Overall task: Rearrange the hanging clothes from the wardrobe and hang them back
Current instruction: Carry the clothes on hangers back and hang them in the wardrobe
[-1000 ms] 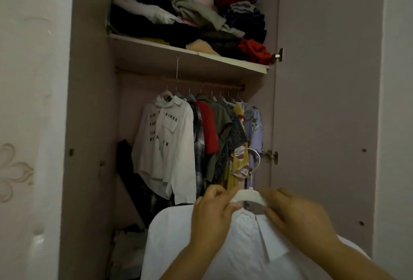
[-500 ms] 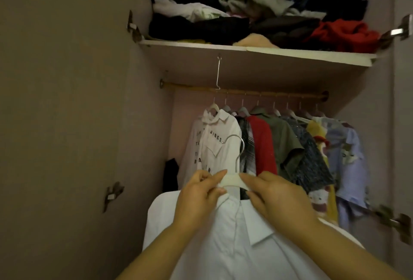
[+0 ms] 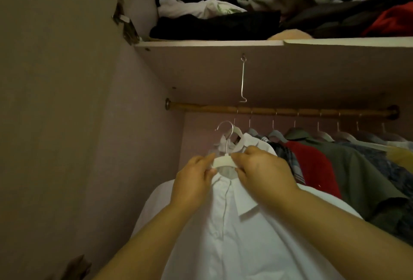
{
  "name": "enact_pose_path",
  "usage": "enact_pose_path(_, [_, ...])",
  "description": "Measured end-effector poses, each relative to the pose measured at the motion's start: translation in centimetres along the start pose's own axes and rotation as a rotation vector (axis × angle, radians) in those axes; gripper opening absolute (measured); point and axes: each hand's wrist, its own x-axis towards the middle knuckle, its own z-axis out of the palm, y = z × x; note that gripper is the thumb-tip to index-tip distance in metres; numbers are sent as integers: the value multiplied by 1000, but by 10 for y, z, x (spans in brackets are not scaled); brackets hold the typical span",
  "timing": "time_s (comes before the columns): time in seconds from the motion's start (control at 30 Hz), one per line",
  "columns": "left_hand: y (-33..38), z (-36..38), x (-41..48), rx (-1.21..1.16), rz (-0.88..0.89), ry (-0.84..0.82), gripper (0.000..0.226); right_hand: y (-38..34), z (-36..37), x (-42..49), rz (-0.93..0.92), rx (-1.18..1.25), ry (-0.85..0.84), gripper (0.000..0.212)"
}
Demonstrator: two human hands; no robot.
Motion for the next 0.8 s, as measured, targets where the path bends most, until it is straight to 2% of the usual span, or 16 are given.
enact_pose_path(0.23, [-71,42,101,-51,-12,57,41,15,62,113,46,-141,21,25])
enact_pose_path(0.6, [-124,81,192,8,72,5,42,37,104,222,155,-243,78,28])
enact_pose_path(0.8, [-146,95,185,76,9,-5,38,15,143,222,154,-148,-76,27])
